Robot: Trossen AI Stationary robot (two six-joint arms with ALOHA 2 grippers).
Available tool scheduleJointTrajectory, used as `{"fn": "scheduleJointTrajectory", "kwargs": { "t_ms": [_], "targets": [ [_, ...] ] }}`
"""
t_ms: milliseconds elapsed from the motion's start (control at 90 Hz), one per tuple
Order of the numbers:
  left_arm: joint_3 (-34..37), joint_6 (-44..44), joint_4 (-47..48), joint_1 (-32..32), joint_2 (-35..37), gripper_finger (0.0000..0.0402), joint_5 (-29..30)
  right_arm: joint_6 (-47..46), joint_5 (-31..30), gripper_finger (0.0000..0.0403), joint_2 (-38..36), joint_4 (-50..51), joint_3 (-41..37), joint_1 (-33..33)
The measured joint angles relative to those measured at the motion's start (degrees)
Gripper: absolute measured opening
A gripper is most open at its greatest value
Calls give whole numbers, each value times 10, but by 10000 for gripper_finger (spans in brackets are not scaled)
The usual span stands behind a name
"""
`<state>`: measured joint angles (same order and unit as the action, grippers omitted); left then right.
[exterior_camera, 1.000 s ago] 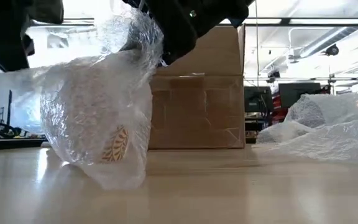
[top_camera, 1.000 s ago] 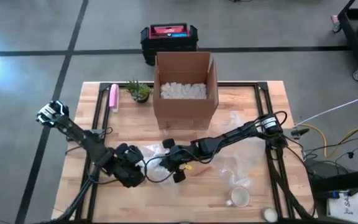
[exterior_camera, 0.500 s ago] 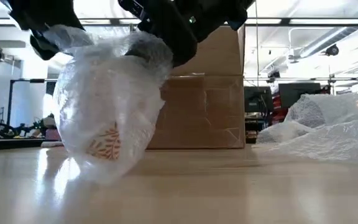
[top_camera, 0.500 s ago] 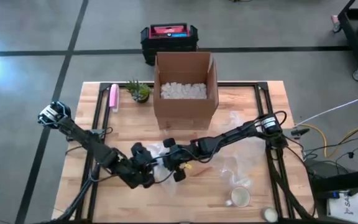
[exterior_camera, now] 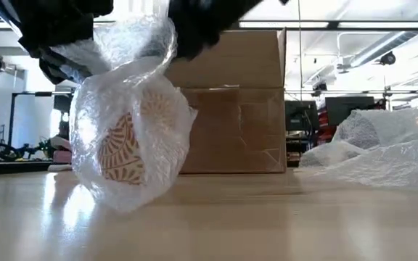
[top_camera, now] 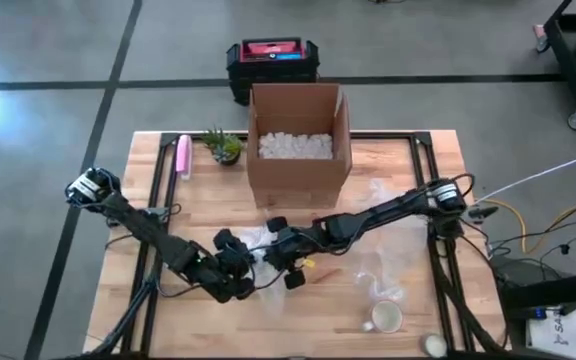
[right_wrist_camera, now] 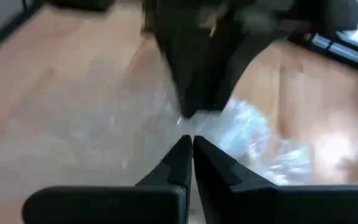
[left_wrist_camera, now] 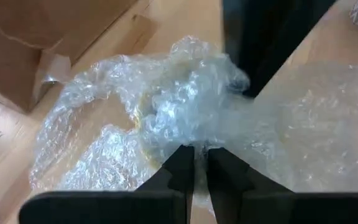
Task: Wrap mug
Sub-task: Wrap the orange mug with the bubble wrap
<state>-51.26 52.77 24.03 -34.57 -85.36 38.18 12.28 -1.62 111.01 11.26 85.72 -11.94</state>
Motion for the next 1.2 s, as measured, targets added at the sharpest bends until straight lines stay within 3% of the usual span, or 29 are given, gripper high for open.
{"fn": "scheduleJointTrajectory", "kwargs": {
  "t_ms": [211, 578, 722, 911, 1200],
  "targets": [
    [-1, -13, 0, 0, 0, 22, 1, -3, 1, 2, 20, -51, 10, 6],
    [-14, -23, 1, 0, 19, 22, -8, -50, 2, 2, 87, -6, 13, 16],
    [-54, -65, -14, -1, 38, 22, -4, -49, 0, 2, 82, -23, 11, 15],
    [-46, -73, -8, -1, 10, 22, -5, -40, 1, 2, 73, -25, 9, 15],
    [-26, -42, -8, 7, -32, 22, 1, -40, 1, 2, 15, 80, 32, 8]
  ]
}}
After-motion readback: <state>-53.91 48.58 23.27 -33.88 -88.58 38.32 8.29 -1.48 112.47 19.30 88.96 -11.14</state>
